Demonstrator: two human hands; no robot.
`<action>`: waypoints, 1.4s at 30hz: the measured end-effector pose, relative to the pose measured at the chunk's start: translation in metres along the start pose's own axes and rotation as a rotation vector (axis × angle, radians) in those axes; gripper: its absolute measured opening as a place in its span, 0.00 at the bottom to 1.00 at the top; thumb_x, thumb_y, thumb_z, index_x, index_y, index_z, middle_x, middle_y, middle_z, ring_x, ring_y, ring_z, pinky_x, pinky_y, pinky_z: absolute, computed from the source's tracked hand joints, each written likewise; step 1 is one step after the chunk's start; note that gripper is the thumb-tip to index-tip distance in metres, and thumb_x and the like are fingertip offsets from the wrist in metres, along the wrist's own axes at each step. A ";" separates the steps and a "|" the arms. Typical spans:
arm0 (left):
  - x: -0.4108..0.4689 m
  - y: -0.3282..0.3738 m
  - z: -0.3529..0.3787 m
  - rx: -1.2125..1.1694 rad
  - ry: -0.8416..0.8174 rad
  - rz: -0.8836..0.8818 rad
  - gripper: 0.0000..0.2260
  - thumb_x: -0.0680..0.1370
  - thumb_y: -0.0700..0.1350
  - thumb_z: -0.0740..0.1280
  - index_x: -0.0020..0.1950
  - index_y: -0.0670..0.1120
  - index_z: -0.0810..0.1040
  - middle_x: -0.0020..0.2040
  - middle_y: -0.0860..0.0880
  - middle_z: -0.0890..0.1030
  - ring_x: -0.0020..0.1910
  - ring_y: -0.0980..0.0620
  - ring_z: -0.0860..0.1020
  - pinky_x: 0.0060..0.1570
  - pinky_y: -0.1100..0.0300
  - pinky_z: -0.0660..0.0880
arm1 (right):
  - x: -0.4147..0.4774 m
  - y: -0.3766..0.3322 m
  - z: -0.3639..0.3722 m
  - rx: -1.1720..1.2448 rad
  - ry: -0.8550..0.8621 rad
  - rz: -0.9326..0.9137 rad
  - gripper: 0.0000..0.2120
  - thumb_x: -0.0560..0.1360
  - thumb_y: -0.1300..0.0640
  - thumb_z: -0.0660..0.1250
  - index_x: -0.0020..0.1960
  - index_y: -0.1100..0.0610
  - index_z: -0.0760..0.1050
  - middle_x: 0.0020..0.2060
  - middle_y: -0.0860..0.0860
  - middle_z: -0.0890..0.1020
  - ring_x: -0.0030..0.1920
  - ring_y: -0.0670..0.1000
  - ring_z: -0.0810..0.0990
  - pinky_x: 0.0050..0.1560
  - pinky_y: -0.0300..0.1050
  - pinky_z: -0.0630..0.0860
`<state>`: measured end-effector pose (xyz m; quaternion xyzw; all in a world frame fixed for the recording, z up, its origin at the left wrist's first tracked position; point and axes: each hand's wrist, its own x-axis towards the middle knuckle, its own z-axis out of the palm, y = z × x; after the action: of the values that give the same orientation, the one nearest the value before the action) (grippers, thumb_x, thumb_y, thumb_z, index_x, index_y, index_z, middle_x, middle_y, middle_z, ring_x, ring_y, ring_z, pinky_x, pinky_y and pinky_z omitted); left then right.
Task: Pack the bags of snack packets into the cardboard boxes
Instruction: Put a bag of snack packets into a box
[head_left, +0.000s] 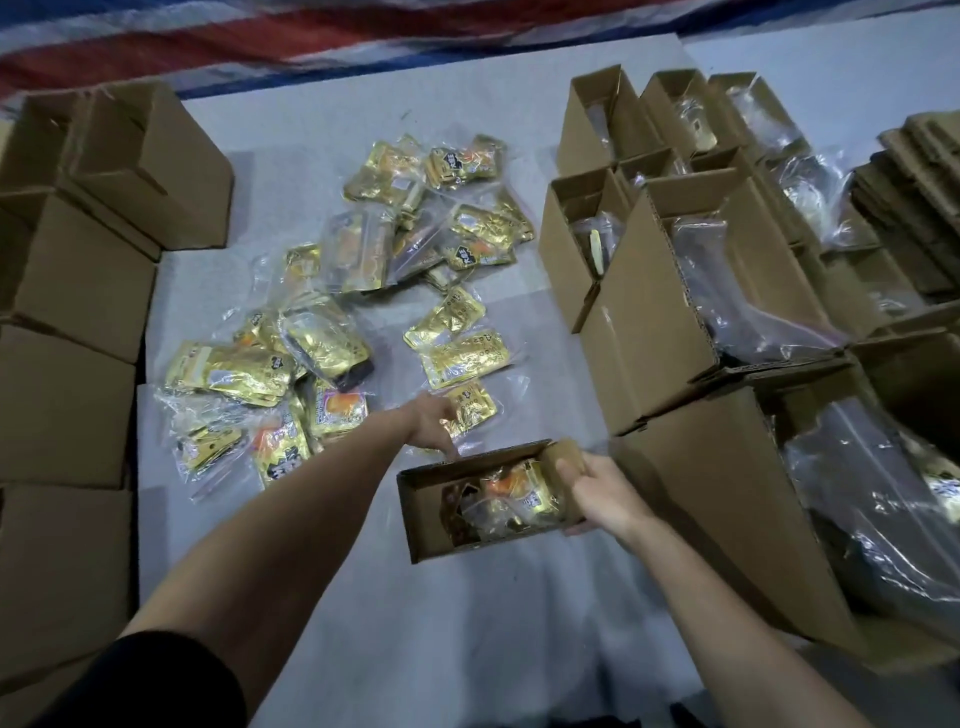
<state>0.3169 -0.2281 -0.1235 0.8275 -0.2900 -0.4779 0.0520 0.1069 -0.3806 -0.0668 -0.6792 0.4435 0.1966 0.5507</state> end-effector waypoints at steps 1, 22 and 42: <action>0.003 -0.005 0.005 0.019 0.059 0.000 0.33 0.71 0.48 0.77 0.73 0.47 0.69 0.69 0.43 0.67 0.67 0.42 0.70 0.67 0.51 0.70 | -0.001 0.003 0.001 0.025 0.010 -0.008 0.08 0.83 0.53 0.58 0.51 0.50 0.76 0.45 0.47 0.81 0.44 0.48 0.82 0.37 0.53 0.84; -0.017 -0.046 0.004 -0.822 0.436 -0.183 0.13 0.81 0.36 0.60 0.65 0.39 0.76 0.55 0.41 0.81 0.53 0.44 0.78 0.54 0.53 0.74 | 0.003 0.004 0.016 -0.008 -0.006 -0.020 0.09 0.84 0.52 0.56 0.58 0.50 0.74 0.50 0.50 0.82 0.50 0.52 0.82 0.43 0.54 0.84; -0.191 -0.013 -0.021 -1.078 0.326 0.373 0.20 0.68 0.51 0.79 0.58 0.53 0.80 0.53 0.50 0.85 0.49 0.49 0.85 0.43 0.65 0.79 | -0.026 -0.002 0.039 -0.052 0.028 0.008 0.07 0.83 0.51 0.56 0.58 0.49 0.70 0.44 0.44 0.76 0.47 0.53 0.80 0.28 0.44 0.81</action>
<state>0.2687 -0.1199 0.0285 0.6822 -0.1350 -0.4071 0.5921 0.1040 -0.3342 -0.0583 -0.6942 0.4486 0.2005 0.5260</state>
